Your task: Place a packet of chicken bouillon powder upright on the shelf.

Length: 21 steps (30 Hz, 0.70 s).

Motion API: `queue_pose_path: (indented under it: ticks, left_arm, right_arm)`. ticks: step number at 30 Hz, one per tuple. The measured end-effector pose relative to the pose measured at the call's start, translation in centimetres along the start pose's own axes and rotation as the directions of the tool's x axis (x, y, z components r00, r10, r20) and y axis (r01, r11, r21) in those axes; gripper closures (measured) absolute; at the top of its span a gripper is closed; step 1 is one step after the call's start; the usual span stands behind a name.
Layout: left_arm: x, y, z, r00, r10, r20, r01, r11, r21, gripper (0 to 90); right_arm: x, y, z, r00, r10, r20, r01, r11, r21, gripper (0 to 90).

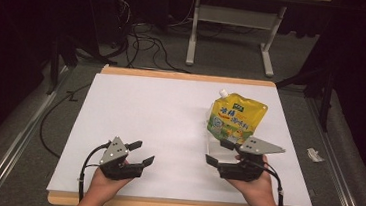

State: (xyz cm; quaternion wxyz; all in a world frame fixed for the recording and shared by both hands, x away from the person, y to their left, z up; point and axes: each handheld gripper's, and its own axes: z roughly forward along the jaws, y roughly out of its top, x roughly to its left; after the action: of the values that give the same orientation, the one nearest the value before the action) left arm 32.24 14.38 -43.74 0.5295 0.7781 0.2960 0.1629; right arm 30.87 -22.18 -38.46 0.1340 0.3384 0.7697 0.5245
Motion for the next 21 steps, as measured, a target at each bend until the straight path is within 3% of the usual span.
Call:
queue_pose_path:
  ticks: [3,4,8,13,21]
  left_arm:
    - [0.3,-0.4,0.5,0.9998,-0.018,0.004,0.018,0.9996,0.022,33.0]
    - [0.3,-0.4,0.6,0.9997,-0.025,0.006,0.025,0.9994,0.025,32.9]
    - [0.0,-0.3,0.9,0.9992,-0.04,-0.008,0.04,0.9988,0.028,32.2]
    - [-0.5,-0.1,1.3,0.9982,-0.059,-0.008,0.059,0.9978,0.031,30.0]
    - [-0.6,-0.2,1.9,0.9979,-0.064,0.015,0.063,0.9961,0.063,27.3]
  right_arm:
    - [1.2,-0.9,1.9,0.9984,0.018,-0.053,-0.017,1.0,0.008,19.7]
    - [1.9,-1.3,2.7,0.9976,0.001,-0.07,0.003,0.999,0.051,16.7]
    - [3.2,-2.5,3.0,0.9968,-0.012,-0.08,0.017,0.998,0.065,17.7]
    - [2.8,-3.5,2.5,0.9969,-0.023,-0.075,0.028,0.996,0.08,18.1]
    - [1.8,-3.1,1.8,0.9986,-0.016,-0.051,0.019,0.998,0.053,18.8]
